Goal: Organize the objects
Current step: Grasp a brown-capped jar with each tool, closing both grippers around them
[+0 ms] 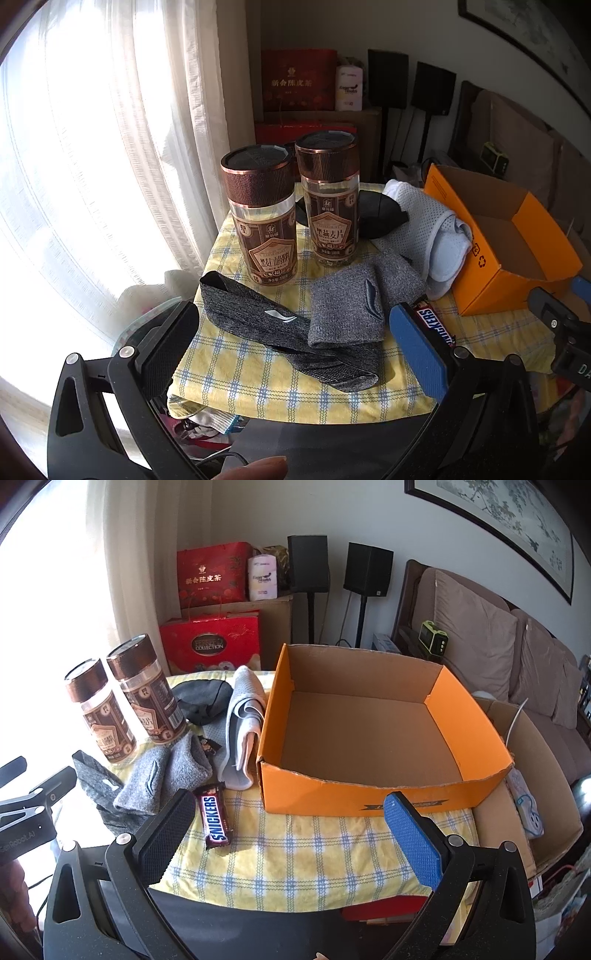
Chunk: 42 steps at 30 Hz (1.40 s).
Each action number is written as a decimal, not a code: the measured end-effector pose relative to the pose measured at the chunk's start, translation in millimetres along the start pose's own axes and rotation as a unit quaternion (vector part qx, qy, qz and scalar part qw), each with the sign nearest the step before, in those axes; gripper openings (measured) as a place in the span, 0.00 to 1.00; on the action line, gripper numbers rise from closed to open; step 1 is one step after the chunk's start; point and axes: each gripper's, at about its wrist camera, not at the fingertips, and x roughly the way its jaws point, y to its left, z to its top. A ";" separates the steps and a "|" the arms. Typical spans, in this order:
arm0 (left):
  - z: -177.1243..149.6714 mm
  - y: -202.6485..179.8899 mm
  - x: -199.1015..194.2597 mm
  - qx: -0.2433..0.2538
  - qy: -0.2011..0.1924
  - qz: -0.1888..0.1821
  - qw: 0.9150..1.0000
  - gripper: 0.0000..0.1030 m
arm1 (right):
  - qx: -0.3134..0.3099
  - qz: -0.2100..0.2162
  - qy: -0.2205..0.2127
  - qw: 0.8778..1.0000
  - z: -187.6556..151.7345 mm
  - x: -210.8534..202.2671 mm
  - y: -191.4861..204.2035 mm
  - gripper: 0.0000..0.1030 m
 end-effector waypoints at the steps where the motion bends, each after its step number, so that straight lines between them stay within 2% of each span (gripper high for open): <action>1: 1.2 1.1 0.1 0.000 -0.002 -0.002 1.000 1.00 | -0.003 0.001 -0.001 1.000 1.6 0.7 1.9 1.00; 7: 9.7 10.4 3.3 0.002 -0.014 -0.010 1.000 1.00 | -0.017 0.009 -0.011 1.000 11.9 5.4 14.9 1.00; 13: 18.0 31.5 9.7 -0.039 -0.012 -0.027 0.999 1.00 | -0.022 0.031 -0.022 0.999 22.6 12.0 28.1 1.00; 22: 35.4 54.1 24.7 -0.066 -0.035 -0.022 0.997 1.00 | -0.048 0.052 -0.035 0.997 46.2 30.9 56.8 1.00; 25: 42.9 58.7 35.7 -0.061 -0.044 -0.028 0.997 1.00 | -0.057 0.062 -0.041 0.996 58.4 40.1 67.2 1.00; 31: 57.8 63.9 63.6 -0.046 -0.034 -0.039 0.998 0.99 | -0.078 0.080 -0.050 0.992 79.6 62.6 86.9 1.00; 38: 65.3 65.9 80.1 -0.038 -0.038 -0.041 0.998 0.99 | -0.100 0.104 -0.050 0.988 88.3 91.2 105.0 1.00; 42: 64.2 73.7 87.9 -0.045 -0.039 -0.057 0.997 0.99 | -0.102 0.120 -0.042 0.987 90.3 107.0 108.4 1.00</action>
